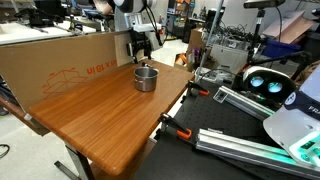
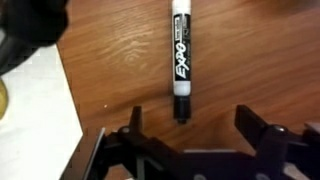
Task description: Remove the marker from the pot and put it on the table
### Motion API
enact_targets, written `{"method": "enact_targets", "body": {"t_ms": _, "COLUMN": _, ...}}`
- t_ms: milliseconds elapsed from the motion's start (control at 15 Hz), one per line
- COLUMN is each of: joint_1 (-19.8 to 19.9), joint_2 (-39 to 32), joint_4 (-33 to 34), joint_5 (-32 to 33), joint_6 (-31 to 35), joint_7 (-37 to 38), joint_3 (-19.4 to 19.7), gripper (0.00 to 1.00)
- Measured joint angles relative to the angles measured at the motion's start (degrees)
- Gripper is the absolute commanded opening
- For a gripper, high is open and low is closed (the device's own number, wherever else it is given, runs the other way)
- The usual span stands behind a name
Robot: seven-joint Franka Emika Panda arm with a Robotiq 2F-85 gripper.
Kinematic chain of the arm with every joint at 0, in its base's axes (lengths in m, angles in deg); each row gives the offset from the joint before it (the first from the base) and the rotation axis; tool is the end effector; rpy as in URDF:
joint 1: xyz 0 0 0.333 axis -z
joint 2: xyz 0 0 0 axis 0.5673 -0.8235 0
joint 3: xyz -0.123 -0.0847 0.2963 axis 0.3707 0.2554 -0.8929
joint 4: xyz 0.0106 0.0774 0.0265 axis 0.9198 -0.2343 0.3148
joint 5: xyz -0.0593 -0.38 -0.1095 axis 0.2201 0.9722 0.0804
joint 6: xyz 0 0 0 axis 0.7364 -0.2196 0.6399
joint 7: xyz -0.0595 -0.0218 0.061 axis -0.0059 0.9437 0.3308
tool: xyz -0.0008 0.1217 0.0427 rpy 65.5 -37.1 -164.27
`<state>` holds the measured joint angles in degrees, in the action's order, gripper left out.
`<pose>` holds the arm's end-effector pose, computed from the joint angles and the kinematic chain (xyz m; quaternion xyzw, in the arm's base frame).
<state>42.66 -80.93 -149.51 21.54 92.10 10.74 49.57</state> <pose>0.7047 -0.1538 0.1333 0.9801 -0.1284 -0.1494 0.0261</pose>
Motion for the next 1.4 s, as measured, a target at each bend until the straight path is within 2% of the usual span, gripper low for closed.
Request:
{"method": "enact_targets", "body": {"t_ms": 267, "joint_1": 0.0, "joint_2": 0.6, "joint_4": -0.2, "joint_5": -0.1, "joint_6": 0.1, "joint_7": -2.5, "joint_3": -0.5, "gripper": 1.00}}
{"method": "enact_targets", "body": {"t_ms": 467, "joint_1": 0.0, "joint_2": 3.3, "joint_4": -2.7, "joint_5": -0.1, "joint_6": 1.2, "joint_7": -5.9, "joint_3": -1.2, "gripper": 1.00}}
{"method": "enact_targets", "body": {"t_ms": 733, "joint_1": 0.2, "joint_2": 12.3, "joint_4": -11.1, "joint_5": -1.2, "joint_6": 6.3, "joint_7": -9.1, "joint_3": -2.7, "gripper": 1.00}}
{"method": "enact_targets", "body": {"t_ms": 1067, "joint_1": 1.1, "joint_2": 27.4, "joint_4": -25.4, "joint_5": -6.6, "joint_6": 12.2, "joint_7": -13.4, "joint_3": -3.6, "gripper": 1.00}}
{"method": "enact_targets", "body": {"t_ms": 1200, "joint_1": 1.3, "joint_2": 29.8, "joint_4": -28.5, "joint_5": -7.0, "joint_6": 13.4, "joint_7": -13.9, "joint_3": -3.7, "gripper": 1.00}}
{"method": "enact_targets", "body": {"t_ms": 1400, "joint_1": 1.3, "joint_2": 29.7, "joint_4": -29.5, "joint_5": -7.0, "joint_6": 14.5, "joint_7": -13.9, "joint_3": -3.9, "gripper": 1.00}}
